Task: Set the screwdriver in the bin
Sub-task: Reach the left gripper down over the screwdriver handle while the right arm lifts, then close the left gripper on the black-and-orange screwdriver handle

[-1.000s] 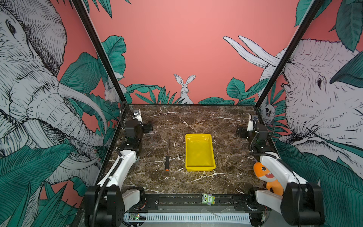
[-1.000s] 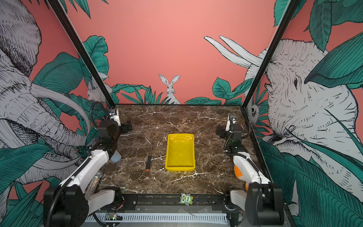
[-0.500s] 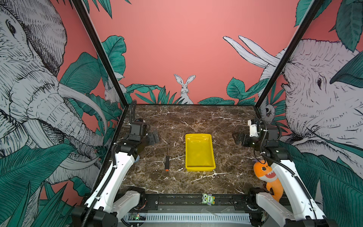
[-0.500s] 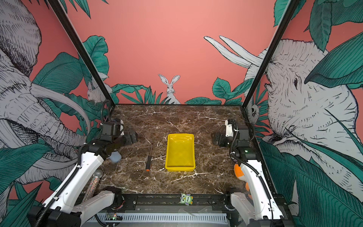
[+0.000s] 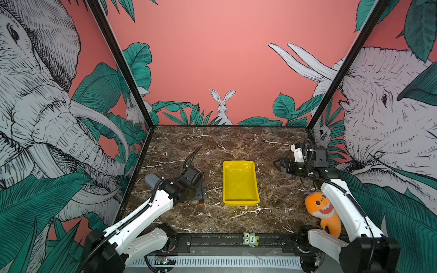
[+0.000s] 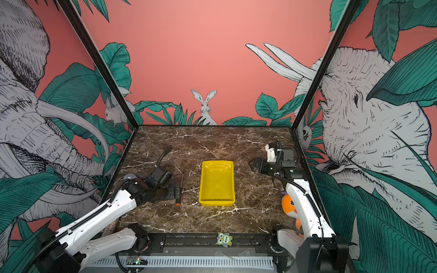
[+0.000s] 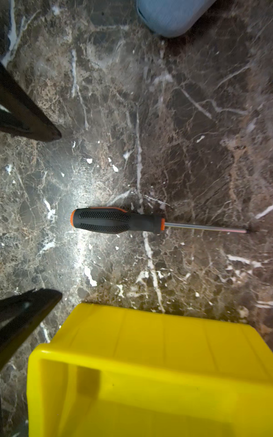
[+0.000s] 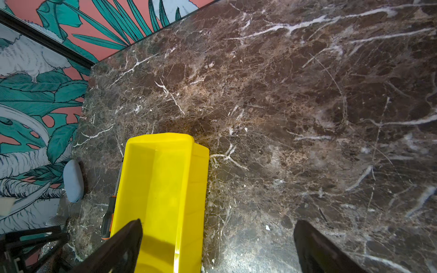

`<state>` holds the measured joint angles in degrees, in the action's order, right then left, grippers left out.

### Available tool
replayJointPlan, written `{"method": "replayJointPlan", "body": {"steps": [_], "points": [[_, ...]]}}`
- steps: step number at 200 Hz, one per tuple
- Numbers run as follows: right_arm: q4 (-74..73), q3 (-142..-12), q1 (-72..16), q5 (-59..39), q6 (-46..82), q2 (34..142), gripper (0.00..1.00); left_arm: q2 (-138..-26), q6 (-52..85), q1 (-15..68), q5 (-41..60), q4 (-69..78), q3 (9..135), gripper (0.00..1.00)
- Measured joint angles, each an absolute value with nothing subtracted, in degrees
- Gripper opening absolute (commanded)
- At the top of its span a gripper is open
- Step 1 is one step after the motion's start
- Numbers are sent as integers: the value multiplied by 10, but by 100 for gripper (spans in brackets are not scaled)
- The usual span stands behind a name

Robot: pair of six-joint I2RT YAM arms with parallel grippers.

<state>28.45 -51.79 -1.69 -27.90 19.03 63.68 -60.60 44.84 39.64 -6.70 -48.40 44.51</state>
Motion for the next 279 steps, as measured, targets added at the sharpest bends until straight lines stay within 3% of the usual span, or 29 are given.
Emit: {"method": "replayJointPlan", "body": {"steps": [33,51,71,172,212,240,279], "points": [[242,-503,-17,-306,215,665,99,-680,465,431,-88,-479,450,97],[233,-492,-17,-311,227,668,99,-699,468,432,-94,-478,450,91],[232,-486,-17,-309,230,658,99,-715,468,432,-101,-471,450,76],[314,-477,-17,-297,222,579,99,-835,399,428,-104,-437,476,71],[322,-475,-17,-296,230,572,99,-858,379,412,-80,-408,475,65],[315,-455,-17,-289,245,563,99,-858,380,408,-65,-383,468,52],[318,-495,-17,-274,231,621,99,-853,397,408,-51,-360,437,51]]}}
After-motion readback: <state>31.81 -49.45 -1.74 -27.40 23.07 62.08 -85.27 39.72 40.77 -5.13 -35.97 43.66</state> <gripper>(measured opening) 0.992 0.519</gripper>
